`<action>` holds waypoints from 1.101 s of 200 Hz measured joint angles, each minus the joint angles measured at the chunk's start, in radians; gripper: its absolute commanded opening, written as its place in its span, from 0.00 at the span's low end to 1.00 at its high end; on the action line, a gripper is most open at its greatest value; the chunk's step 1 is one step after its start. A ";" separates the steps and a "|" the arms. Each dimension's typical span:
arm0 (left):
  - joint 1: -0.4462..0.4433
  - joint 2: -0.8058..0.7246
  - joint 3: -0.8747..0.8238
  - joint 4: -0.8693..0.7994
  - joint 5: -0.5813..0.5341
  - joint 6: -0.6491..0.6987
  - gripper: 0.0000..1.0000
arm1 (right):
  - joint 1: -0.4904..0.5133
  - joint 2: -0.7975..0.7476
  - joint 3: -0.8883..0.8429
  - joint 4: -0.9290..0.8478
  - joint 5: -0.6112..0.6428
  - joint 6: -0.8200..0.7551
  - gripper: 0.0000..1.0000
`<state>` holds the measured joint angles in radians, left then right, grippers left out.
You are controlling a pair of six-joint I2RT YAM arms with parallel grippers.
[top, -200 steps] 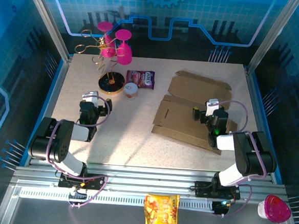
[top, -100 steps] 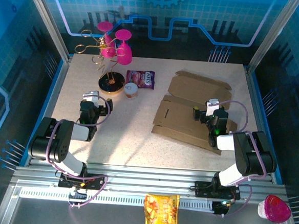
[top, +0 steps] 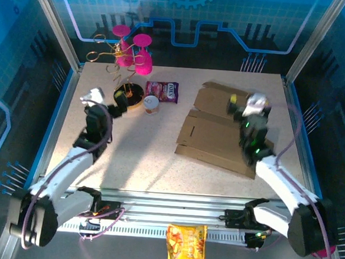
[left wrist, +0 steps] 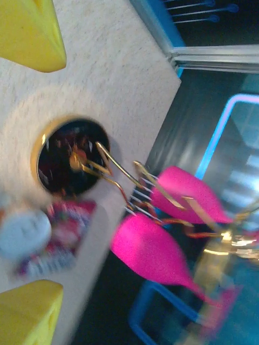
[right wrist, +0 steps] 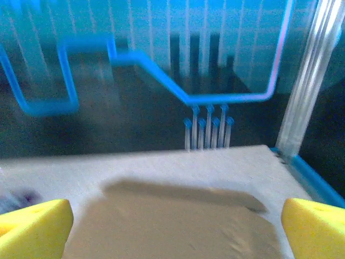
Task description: Fold the paper box
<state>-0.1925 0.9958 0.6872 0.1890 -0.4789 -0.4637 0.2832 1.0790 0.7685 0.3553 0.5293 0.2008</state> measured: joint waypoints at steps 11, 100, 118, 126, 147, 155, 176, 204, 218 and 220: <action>0.015 -0.049 0.082 -0.095 0.051 -0.157 0.93 | -0.048 -0.018 0.182 -0.152 -0.061 0.136 1.00; -0.560 0.006 -0.133 -0.277 0.364 -1.052 0.62 | -0.081 -0.120 0.166 -0.965 -0.561 0.675 0.71; -0.629 0.090 -0.157 -0.198 0.349 -1.141 0.64 | -0.082 -0.204 0.084 -1.016 -0.601 0.717 0.71; -0.653 0.151 -0.161 -0.137 0.343 -1.174 0.65 | -0.089 -0.236 0.063 -1.026 -0.621 0.729 0.71; -0.705 0.319 -0.161 0.038 0.328 -1.248 0.64 | -0.112 -0.277 0.041 -1.032 -0.663 0.754 0.71; -0.723 0.381 -0.161 0.103 0.324 -1.272 0.63 | -0.118 -0.284 0.035 -1.030 -0.677 0.763 0.71; -0.766 0.537 -0.148 0.240 0.319 -1.341 0.62 | -0.123 -0.300 0.013 -1.030 -0.706 0.780 0.71; -0.802 0.643 -0.102 0.293 0.318 -1.397 0.61 | -0.130 -0.326 -0.006 -1.039 -0.733 0.795 0.71; -0.807 0.679 -0.070 0.327 0.317 -1.414 0.61 | -0.134 -0.340 -0.014 -1.040 -0.750 0.797 0.71; -0.807 0.682 -0.066 0.330 0.317 -1.416 0.60 | -0.134 -0.341 -0.016 -1.040 -0.751 0.797 0.71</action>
<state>-0.9997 1.6783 0.6209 0.5190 -0.1623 -1.8797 0.1490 0.7380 0.7528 -0.6846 -0.2214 0.9981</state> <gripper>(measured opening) 0.614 0.712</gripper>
